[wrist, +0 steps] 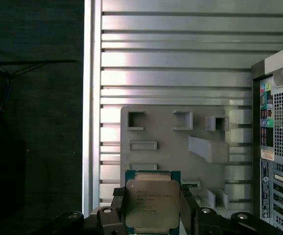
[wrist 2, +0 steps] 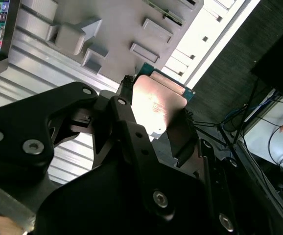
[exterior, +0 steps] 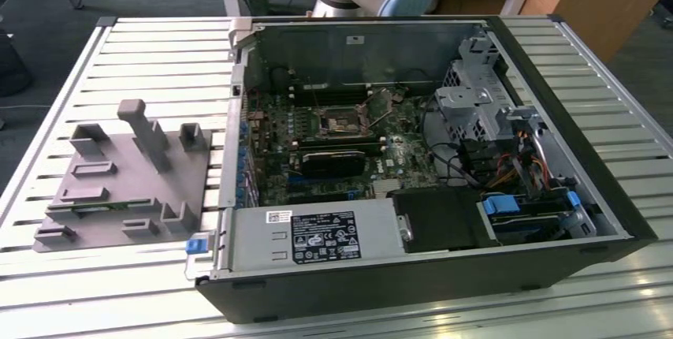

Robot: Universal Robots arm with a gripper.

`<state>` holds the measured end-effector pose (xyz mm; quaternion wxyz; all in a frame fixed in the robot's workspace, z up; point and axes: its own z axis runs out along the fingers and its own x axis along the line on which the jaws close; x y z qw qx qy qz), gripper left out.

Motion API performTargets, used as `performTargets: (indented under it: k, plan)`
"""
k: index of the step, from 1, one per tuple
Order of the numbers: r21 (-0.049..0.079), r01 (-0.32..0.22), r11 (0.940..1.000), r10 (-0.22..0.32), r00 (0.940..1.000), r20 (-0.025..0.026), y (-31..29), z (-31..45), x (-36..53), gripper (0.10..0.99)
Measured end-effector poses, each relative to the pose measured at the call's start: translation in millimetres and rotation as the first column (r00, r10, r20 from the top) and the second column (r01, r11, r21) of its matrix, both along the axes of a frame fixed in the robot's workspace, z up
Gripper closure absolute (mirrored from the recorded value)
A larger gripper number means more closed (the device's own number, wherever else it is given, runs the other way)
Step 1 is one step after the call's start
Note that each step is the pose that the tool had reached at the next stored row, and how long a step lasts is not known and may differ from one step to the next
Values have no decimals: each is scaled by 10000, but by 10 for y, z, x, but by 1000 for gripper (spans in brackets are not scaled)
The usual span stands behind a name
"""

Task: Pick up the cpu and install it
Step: 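Pick up the cpu and move it towards the insertion slot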

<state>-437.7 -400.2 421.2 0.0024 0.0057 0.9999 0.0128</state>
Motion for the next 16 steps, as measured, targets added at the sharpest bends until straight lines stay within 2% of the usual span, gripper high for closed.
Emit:
performTargets:
  k: [16]
  plan:
    - [1, 18, 10000, -18, 10000, 1, 0, -1, 222, 553]
